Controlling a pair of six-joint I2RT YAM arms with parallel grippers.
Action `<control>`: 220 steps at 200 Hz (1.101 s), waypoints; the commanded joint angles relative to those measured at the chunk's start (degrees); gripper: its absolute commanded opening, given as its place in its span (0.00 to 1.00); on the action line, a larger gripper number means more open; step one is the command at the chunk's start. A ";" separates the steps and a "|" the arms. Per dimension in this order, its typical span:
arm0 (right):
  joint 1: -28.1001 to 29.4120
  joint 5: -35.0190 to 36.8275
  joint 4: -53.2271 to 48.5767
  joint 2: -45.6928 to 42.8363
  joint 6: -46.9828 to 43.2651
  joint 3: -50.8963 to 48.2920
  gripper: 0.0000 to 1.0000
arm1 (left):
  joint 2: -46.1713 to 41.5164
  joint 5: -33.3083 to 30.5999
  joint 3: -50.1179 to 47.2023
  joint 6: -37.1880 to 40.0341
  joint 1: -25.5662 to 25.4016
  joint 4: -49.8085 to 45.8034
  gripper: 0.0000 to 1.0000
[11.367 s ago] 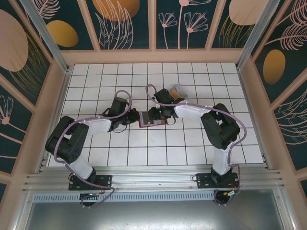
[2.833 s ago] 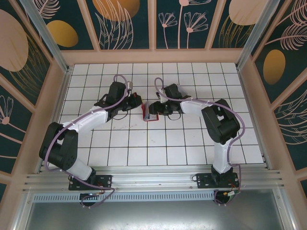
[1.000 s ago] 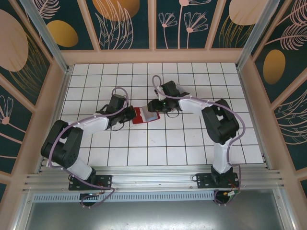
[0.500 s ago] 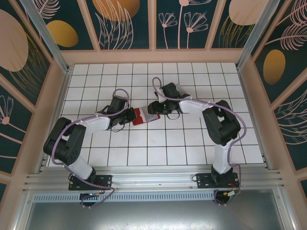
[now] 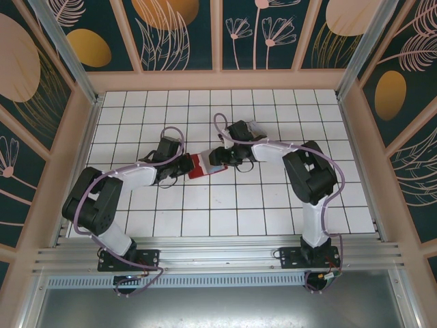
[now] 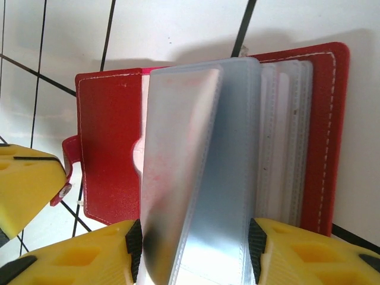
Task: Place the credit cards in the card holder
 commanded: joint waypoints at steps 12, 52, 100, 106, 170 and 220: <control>1.75 -0.27 -1.90 2.88 -0.89 3.30 0.54 | 1.82 1.26 -0.39 0.70 0.27 2.20 0.00; 2.92 -2.28 -1.48 4.56 -0.14 5.85 0.54 | 3.52 1.31 -0.98 0.61 0.34 3.96 0.00; 3.79 -6.80 -0.32 6.33 1.17 9.15 0.54 | 7.35 1.71 -2.16 0.21 0.27 6.56 0.00; 3.83 -7.71 0.15 6.56 1.51 9.23 0.54 | 7.58 1.59 -2.25 0.17 0.27 6.79 0.00; 3.47 -19.63 13.27 5.93 10.12 4.96 0.54 | 7.96 0.13 -3.92 0.43 1.31 8.17 0.00; 3.42 -24.45 19.30 8.32 14.90 4.86 0.54 | 2.32 0.23 -9.00 0.46 4.04 11.75 0.00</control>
